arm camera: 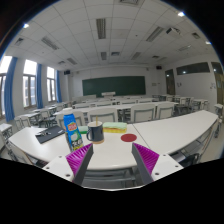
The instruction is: Pour water
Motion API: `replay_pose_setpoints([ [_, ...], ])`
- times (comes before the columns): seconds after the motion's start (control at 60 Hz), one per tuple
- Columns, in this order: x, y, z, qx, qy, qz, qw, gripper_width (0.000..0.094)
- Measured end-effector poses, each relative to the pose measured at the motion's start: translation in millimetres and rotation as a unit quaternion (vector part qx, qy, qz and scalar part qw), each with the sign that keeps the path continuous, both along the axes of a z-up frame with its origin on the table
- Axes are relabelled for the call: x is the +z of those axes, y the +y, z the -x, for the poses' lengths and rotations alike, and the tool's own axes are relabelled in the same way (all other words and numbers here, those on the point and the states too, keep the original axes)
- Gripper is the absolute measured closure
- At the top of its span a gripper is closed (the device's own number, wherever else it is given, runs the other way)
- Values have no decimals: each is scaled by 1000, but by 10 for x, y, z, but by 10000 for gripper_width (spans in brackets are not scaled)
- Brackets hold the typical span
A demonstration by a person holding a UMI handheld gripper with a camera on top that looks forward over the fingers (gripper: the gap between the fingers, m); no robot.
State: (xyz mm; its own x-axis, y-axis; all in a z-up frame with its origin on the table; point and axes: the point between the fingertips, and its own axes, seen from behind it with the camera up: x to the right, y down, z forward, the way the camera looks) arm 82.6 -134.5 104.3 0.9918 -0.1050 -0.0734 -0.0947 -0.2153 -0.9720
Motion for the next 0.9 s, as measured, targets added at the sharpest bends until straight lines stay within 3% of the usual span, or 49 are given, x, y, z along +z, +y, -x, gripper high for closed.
replay_pose_setpoints([
  [0.2, 152, 8, 20, 24, -20, 5, 1000, 96],
  [0.567, 28, 701, 1094, 110, -12, 18, 994, 101],
  [0.767, -139, 1120, 1212, 82, -26, 18, 996, 103],
  [0.9, -230, 1421, 1377, 83, -27, 18, 996, 104],
])
